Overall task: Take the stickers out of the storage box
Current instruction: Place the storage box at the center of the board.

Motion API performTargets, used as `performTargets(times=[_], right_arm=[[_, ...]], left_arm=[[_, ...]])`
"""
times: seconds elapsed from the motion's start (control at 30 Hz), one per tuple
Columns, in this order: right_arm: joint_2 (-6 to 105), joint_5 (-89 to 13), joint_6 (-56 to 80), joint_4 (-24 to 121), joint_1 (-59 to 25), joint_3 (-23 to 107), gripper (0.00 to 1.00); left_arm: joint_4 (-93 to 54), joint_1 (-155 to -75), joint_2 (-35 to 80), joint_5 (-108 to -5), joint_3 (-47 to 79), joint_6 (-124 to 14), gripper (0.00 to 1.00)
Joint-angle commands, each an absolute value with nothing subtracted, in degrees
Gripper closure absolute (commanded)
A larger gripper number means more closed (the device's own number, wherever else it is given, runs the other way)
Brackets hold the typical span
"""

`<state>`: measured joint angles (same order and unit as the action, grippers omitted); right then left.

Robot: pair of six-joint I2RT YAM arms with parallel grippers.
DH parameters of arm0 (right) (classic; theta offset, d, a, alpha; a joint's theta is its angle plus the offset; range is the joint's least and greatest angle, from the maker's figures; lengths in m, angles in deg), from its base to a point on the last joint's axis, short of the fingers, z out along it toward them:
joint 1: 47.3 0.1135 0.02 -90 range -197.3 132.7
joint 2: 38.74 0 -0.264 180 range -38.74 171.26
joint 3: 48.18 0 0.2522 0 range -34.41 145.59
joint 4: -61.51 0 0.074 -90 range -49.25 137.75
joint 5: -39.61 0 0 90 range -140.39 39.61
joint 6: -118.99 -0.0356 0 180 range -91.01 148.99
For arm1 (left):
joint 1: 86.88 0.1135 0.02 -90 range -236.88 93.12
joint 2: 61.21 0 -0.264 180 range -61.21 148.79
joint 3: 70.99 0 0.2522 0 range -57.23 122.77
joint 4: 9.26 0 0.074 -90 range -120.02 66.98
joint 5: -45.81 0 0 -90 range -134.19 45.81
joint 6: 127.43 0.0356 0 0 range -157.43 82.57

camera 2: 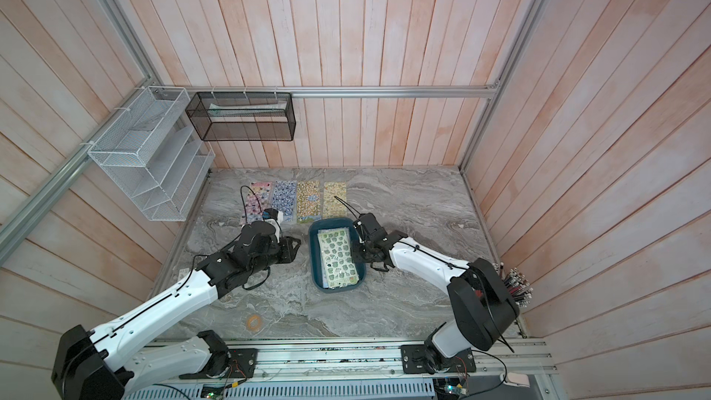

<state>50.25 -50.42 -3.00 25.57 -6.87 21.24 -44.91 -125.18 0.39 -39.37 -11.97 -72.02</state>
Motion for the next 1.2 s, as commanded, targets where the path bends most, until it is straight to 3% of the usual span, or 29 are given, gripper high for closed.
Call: performTargets(times=[0.0,0.4,0.8,0.97,1.17], right_arm=[[54.0,-53.42,-7.44,25.09,-3.84,27.04,0.94],[63.66,-54.88,-9.43,23.77,-0.47,35.17,0.9],[64.62,-53.36,-8.57,25.45,1.0,33.6,0.84],[64.12,-53.1,-7.93,26.23,1.02,32.92,0.8],[61.29,-54.21,-5.98,25.57,0.78,33.26,0.65]], left_arm=[[-45.15,-125.2,-2.45,-38.42,-15.14,-73.11,0.6],[-40.94,-124.33,-3.93,-37.47,-26.83,-78.17,0.53],[-36.78,-118.71,5.29,-42.09,-24.03,-73.79,0.53],[-37.5,-118.56,8.4,-42.95,-21.47,-72.75,0.55],[-39.12,-118.59,11.03,-43.01,-19.54,-72.74,0.59]])
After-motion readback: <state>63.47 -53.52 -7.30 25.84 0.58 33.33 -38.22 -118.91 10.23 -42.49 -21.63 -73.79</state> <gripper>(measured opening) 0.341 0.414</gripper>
